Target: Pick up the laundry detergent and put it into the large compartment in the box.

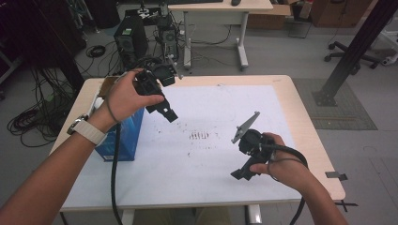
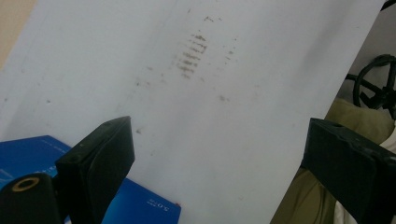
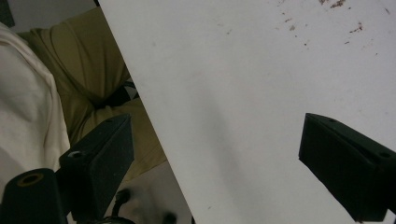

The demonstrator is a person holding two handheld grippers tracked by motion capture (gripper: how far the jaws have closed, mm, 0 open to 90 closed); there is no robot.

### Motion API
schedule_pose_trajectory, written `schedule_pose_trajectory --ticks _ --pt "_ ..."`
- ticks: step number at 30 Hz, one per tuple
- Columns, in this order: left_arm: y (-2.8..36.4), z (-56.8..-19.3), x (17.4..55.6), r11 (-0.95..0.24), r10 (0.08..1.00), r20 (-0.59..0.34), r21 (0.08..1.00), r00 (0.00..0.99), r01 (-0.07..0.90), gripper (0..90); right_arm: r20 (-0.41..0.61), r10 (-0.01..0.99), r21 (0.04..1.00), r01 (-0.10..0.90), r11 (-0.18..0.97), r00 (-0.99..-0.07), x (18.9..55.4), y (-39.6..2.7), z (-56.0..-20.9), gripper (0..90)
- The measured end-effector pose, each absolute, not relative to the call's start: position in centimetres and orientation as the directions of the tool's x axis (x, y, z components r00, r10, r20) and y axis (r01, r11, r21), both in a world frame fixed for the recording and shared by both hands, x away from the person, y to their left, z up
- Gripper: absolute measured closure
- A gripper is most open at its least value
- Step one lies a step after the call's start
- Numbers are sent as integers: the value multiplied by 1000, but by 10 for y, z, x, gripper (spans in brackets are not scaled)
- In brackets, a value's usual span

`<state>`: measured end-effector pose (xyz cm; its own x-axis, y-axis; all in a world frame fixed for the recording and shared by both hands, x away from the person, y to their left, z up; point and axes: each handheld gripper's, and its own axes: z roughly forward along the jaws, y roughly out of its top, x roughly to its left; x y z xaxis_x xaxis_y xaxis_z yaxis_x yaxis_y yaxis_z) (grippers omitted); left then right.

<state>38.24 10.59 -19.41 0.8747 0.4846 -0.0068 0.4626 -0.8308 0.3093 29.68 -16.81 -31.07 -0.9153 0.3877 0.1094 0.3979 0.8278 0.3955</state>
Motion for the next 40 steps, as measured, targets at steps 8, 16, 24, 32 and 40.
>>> schedule_pose_trajectory --ticks 8,16,24,32,40 --pt "105 -196 383 -831 484 -2 311 875 461 93 109 385 397 395 828 -917 297 -167 -310 108" --pt "106 -195 382 -829 487 -2 316 874 462 93 109 382 398 392 829 -918 298 -166 -310 108" --pt "108 -195 383 -825 493 -1 317 870 468 93 110 383 397 393 829 -917 298 -165 -310 108" --pt "108 -195 382 -824 494 -1 319 869 469 93 106 380 398 390 831 -919 297 -165 -310 108" --pt "108 -195 382 -823 496 2 319 868 470 93 102 386 406 392 825 -917 295 -166 -309 108"
